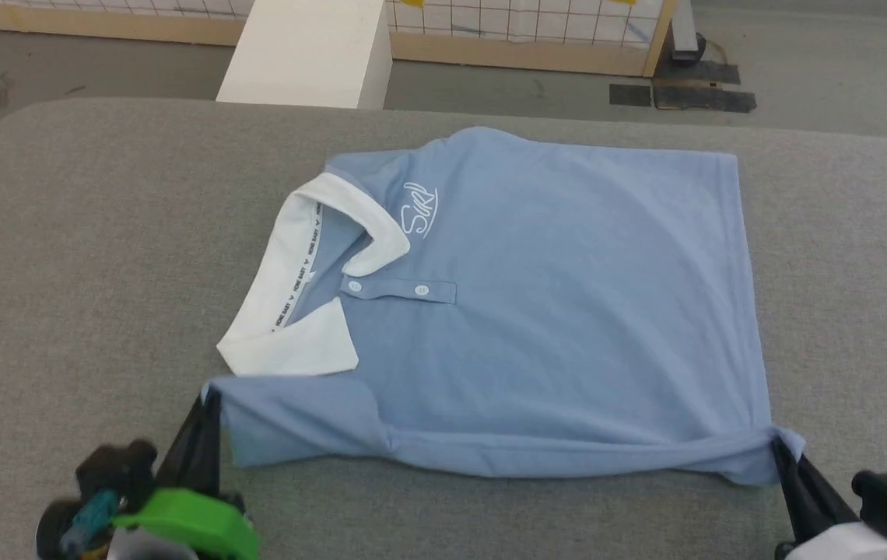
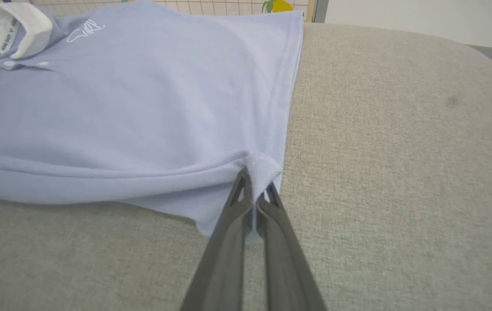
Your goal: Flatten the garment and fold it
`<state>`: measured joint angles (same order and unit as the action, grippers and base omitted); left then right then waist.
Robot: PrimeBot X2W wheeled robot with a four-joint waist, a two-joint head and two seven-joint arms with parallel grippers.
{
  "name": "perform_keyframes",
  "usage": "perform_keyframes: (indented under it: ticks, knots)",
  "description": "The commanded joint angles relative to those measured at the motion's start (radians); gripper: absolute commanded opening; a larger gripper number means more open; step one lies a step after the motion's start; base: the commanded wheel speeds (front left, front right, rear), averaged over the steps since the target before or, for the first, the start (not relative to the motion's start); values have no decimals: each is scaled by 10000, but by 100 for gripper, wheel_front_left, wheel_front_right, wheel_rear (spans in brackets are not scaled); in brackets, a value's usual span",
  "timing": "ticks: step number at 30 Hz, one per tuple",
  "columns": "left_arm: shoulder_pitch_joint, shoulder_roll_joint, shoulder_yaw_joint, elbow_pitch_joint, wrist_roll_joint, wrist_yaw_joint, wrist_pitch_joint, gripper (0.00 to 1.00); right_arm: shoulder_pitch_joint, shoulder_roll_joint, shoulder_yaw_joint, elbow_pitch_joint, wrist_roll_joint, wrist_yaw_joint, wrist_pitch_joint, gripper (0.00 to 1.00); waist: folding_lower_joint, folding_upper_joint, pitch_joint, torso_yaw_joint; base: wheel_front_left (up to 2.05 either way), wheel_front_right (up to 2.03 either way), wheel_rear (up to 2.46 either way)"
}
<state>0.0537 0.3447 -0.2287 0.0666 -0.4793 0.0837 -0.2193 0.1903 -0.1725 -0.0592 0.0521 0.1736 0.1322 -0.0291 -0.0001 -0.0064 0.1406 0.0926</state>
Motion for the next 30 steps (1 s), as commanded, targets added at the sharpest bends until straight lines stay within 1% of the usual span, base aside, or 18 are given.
perform_keyframes:
  ticks: [1, 4, 8, 14, 20, 23, 27, 30]
  knots:
    - [-554, -21, -91, 121, 199, -134, -98, 0, -442, -146, 104, 187, 73, -15, -179, 0, 1, 64, 107, -79, 0, 0, 0]
    - [-1499, 10, -170, 307, 451, -283, -175, 0, -1147, -336, 271, 512, 109, -15, -209, 0, 1, 64, 299, -207, 0, 0, 0]
    - [-2685, 162, -229, 538, 645, -441, -14, 0, -2082, -380, 450, 540, 32, -15, 398, 0, 1, 64, 713, -389, 0, 0, 0]
    - [-4119, 433, -322, 1250, 682, -721, 714, 0, -3339, -462, 804, 621, 219, -15, 1980, 0, 1, 64, 1507, -596, 0, 0, 0]
    - [-5102, 628, -324, 2376, 464, -940, 1582, 0, -4482, -424, 594, 1004, 412, -15, 3727, 0, 1, 64, 2177, -673, 0, 0, 0]
    - [-5376, 649, -382, 3142, 263, -1017, 2276, 0, -4857, -361, 427, 1220, 415, -15, 4668, 0, 1, 64, 2371, -650, 0, 0, 0]
    - [-5501, 588, -586, 4181, -246, -1342, 3700, 0, -5096, -234, 231, 1341, 451, -15, 5932, 0, 1, 64, 2400, -614, 0, 0, 0]
    - [-5482, 535, -668, 4580, -595, -1495, 4454, 0, -5071, -57, 63, 1210, 562, -15, 6706, 0, 1, 64, 2217, -562, 0, 0, 0]
